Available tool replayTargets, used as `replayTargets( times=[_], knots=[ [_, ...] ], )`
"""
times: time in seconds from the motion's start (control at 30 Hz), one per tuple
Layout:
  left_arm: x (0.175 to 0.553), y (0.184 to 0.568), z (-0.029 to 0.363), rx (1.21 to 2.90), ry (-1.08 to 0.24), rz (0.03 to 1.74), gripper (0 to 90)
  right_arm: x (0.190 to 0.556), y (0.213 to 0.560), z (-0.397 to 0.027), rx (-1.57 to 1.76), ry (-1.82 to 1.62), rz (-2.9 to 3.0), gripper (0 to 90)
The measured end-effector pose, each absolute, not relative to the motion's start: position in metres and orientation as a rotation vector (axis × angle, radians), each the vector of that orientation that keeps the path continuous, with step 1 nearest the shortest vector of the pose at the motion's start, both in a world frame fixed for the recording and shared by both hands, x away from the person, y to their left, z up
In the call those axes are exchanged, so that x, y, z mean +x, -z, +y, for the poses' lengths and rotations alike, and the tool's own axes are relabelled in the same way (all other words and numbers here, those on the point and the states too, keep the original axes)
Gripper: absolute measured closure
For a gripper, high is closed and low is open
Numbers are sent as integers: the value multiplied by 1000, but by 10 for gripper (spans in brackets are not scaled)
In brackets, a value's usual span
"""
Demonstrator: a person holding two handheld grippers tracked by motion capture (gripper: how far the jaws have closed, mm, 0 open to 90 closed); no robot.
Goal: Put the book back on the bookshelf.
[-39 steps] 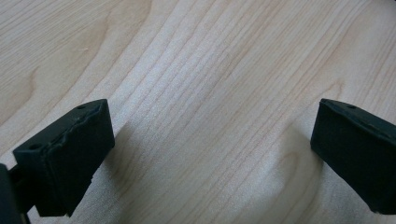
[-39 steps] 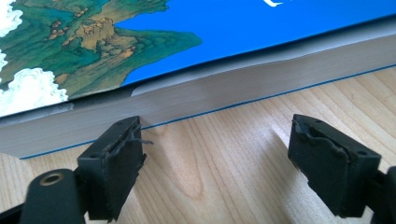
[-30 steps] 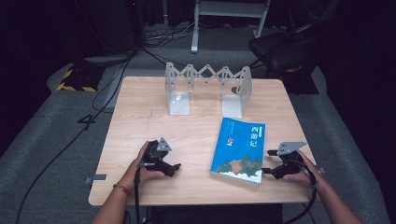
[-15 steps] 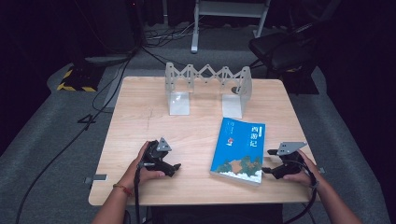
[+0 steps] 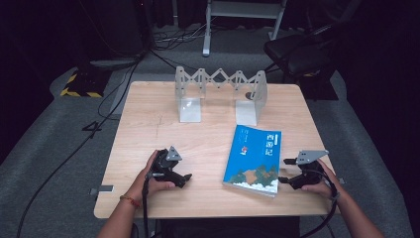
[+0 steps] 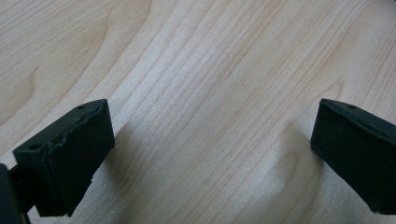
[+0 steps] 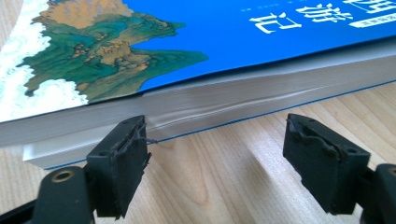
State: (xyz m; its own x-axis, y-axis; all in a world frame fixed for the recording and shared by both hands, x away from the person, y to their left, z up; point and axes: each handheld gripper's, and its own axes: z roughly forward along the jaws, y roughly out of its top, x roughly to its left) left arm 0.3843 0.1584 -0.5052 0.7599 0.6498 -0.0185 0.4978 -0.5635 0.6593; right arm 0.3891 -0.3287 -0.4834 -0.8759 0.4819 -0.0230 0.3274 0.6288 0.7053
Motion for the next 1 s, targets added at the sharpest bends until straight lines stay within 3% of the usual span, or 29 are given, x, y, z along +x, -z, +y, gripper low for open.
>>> replayTargets(
  times=[0.63, 0.67, 0.77, 0.87, 1.0],
  knots=[
    [380, 504, 155, 2294, -319, 871, 5, 388, 474, -329, 679, -1171, 2610, 247],
    [379, 503, 154, 2295, -313, 862, 17, 388, 474, -329, 688, -1181, 2607, 247],
    [375, 499, 149, 2265, -277, 837, 216, 388, 472, -329, 687, -1193, 2596, 247],
    [371, 492, 139, 2243, -279, 814, 163, 388, 470, -328, 699, -1211, 2584, 247],
    [360, 477, 115, 2235, -290, 721, 165, 388, 468, -327, 714, -1228, 2572, 247]
  ],
)
